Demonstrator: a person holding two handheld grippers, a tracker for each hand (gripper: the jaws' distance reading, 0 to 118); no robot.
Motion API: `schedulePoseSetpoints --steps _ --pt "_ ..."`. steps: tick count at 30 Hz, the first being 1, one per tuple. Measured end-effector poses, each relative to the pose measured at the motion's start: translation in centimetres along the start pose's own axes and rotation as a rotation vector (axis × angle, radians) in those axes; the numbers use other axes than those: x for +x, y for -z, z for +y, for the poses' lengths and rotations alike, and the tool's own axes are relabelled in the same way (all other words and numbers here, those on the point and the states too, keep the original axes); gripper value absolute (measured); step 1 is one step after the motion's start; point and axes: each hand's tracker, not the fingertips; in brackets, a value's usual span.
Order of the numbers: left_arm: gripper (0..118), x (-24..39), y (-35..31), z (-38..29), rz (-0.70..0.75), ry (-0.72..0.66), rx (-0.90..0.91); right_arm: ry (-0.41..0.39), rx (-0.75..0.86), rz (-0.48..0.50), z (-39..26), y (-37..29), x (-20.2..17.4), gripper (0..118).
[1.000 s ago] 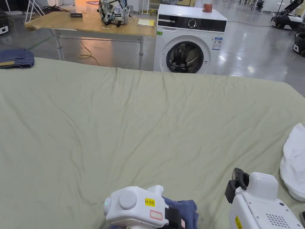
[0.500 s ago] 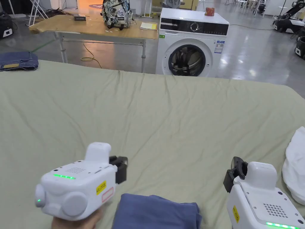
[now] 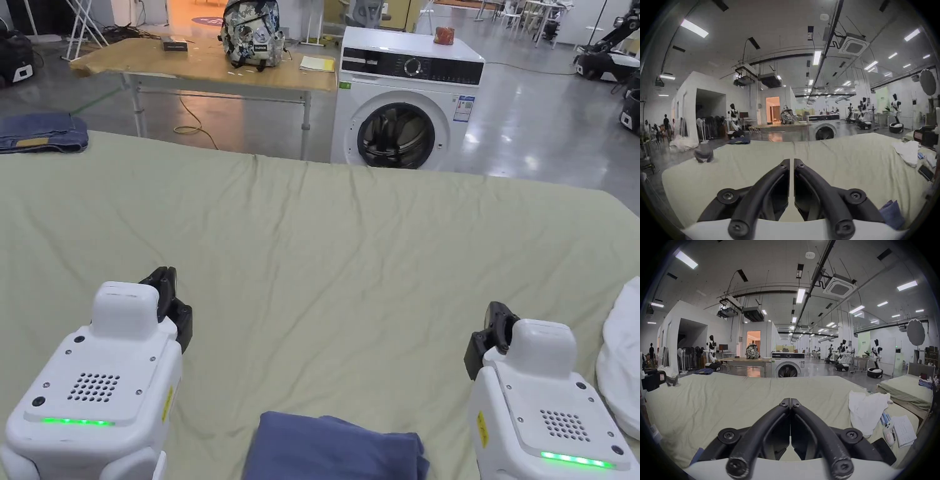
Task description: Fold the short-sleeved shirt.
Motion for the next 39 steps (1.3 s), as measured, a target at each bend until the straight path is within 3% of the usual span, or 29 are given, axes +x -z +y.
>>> schedulePoseSetpoints --steps 8,17,24,26,31,35,39 --pt "0 -0.4 -0.7 0.4 0.019 -0.015 -0.006 -0.057 -0.005 0.009 0.1 0.0 -0.8 0" --pt "0 -1.7 -1.9 -0.2 0.019 -0.017 -0.033 -0.089 -0.308 0.219 -6.7 -4.8 -3.6 0" --pt "0 -2.3 -3.2 -1.0 0.022 -0.007 -0.063 -0.074 -0.588 0.208 -14.1 -3.1 -4.5 0" --pt "0 -2.4 -3.7 -1.4 0.005 -0.003 -0.087 -0.057 -0.582 0.202 -15.3 -2.8 -4.2 0" --pt "0 -3.6 -2.9 -2.6 -0.178 -0.06 -0.289 -0.088 -0.576 0.199 -14.7 -2.4 -4.6 0" --pt "0 -5.8 0.3 -4.5 -0.415 -0.259 -0.591 -0.077 -0.585 0.209 -14.5 -2.4 -4.4 0" --pt "4 -7.6 4.0 -7.8 -0.661 -0.417 -0.766 -0.083 -0.586 0.217 -14.4 -2.4 -4.2 0"
